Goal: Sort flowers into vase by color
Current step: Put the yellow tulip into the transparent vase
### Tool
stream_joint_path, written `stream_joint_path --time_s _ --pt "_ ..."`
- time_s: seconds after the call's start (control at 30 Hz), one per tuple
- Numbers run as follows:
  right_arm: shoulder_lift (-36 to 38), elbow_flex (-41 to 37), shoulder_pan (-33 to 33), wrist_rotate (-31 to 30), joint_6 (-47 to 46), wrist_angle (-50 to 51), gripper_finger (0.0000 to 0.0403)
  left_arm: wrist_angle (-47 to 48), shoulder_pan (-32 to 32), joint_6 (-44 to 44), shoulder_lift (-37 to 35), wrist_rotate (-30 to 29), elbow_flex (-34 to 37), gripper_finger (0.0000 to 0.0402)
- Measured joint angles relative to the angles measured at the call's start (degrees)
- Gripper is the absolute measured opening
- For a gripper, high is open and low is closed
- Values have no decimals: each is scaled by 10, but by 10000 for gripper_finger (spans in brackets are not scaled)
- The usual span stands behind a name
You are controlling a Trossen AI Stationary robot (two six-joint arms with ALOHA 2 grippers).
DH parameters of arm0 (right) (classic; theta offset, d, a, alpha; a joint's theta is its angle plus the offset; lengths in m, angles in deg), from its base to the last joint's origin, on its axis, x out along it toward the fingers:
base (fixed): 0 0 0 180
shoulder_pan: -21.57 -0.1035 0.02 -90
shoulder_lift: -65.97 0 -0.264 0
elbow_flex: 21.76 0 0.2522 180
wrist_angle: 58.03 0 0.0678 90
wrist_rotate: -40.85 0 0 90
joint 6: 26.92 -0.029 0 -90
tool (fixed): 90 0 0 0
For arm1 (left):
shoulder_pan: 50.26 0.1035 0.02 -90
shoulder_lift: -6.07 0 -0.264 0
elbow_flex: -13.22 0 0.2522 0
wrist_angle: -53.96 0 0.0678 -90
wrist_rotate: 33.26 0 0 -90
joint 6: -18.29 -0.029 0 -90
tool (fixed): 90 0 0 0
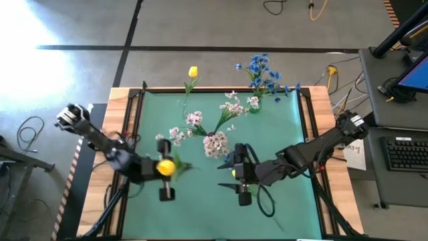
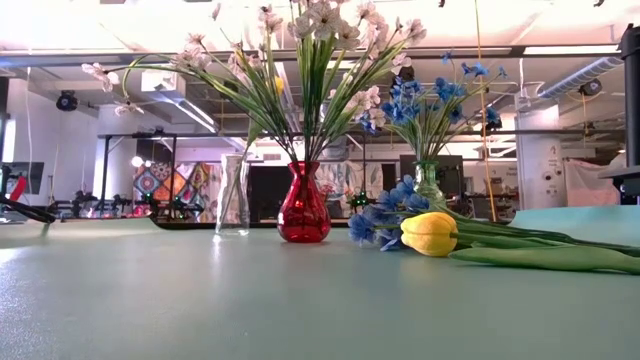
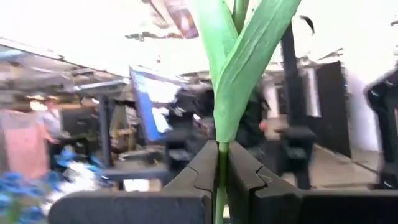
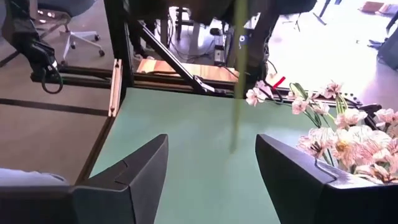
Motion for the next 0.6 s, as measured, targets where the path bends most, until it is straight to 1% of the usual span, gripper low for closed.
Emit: stream_joint_path --time_s 0.07,0.2,0.4,0.47,0.6 --pt "0 0 0 0 2 -2 235 17 0 -26 -41 -24 0 0" --pt "-2 0 0 0 7 -2 238 41 4 -102 -118 -96 0 0" --pt "-2 0 1 0 13 -3 240 78 41 -188 -206 -163 0 0" --pt "-2 0 1 0 16 -4 240 92 59 -206 -234 -174 0 0" --pt "-2 0 1 0 22 -10 240 140 105 -216 -287 -174 0 0"
